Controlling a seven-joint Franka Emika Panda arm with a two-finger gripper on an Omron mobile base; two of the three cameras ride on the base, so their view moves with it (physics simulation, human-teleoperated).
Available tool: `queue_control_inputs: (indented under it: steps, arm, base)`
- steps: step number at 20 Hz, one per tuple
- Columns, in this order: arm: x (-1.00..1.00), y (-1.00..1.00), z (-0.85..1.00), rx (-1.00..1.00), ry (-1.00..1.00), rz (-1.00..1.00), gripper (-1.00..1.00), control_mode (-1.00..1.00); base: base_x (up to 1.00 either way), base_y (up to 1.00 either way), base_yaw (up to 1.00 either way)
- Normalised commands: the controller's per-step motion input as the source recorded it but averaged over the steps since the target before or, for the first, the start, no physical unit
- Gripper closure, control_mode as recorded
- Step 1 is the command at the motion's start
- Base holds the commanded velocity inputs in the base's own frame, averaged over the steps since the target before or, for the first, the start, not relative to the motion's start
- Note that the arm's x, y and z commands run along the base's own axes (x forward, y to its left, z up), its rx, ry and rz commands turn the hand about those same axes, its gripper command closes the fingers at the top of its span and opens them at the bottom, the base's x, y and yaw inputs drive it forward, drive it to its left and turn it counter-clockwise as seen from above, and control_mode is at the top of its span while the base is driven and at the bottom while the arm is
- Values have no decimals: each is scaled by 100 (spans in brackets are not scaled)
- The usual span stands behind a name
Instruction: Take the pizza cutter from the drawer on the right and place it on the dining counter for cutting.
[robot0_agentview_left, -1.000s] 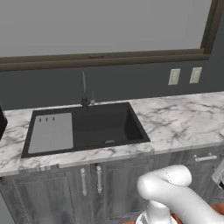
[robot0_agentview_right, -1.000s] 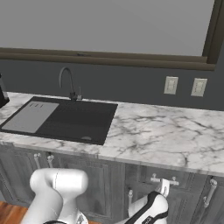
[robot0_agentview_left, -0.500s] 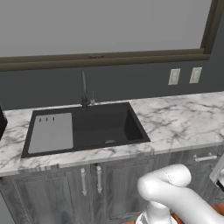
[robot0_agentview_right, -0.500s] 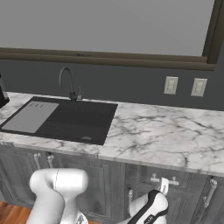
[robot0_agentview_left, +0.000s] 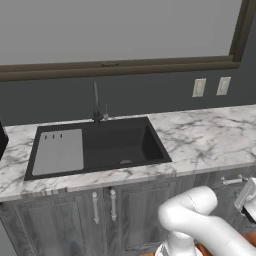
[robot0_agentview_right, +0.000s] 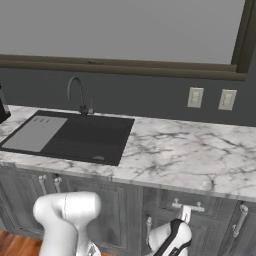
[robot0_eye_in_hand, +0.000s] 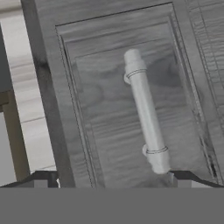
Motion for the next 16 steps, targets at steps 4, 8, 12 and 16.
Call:
queue_control_inputs:
  steps: [4,8,12,16]
  arm:
    - [24,-18,-14,0,0,0,-100,-100]
    - [30,-15,-9,0,0,0,-100,-100]
    - [25,-23,-15,0,0,0,-100,-100]
    - [17,-23,-30,0,0,0,-100,-100]
  base:
    - [0,0,0]
    - [0,0,0]
    - [0,0,0]
    - [0,0,0]
